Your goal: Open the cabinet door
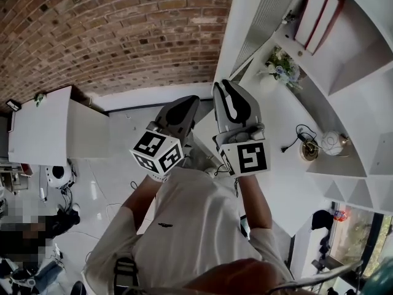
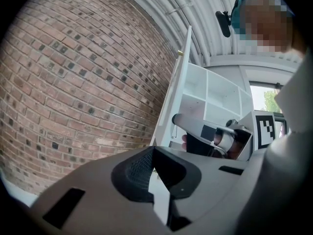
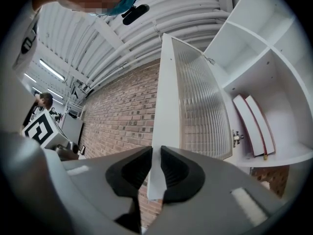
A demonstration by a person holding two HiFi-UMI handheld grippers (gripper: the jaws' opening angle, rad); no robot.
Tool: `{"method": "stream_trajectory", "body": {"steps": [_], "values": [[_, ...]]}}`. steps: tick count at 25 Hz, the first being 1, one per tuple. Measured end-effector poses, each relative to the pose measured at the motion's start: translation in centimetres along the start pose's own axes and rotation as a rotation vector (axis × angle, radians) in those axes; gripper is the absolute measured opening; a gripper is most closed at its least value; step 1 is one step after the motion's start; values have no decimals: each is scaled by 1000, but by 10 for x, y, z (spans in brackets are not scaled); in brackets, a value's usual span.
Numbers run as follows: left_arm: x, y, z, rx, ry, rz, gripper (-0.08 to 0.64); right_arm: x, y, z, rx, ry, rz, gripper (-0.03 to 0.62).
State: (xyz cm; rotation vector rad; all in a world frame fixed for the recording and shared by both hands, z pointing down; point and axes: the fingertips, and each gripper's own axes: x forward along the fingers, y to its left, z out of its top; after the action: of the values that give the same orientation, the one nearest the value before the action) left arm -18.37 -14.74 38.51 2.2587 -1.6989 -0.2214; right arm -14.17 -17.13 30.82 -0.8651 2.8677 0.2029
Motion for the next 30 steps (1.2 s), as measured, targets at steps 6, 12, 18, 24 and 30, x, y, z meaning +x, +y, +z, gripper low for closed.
{"method": "stream_trajectory", "body": {"steps": [6, 12, 18, 24, 30], "values": [[-2, 17, 6, 8, -4, 18, 9, 22, 7, 0, -6, -8, 31, 63], [-2, 39, 7, 1, 17, 29, 9, 39, 10, -5, 31, -32, 53, 63], [6, 48, 16, 8, 24, 11, 9, 41, 13, -5, 58, -35, 43, 64], [16, 48, 18, 18, 39, -6, 9, 43, 12, -6, 65, -27, 44, 64], [18, 54, 15, 9, 40, -8, 9, 44, 11, -5, 78, -40, 35, 64]]}}
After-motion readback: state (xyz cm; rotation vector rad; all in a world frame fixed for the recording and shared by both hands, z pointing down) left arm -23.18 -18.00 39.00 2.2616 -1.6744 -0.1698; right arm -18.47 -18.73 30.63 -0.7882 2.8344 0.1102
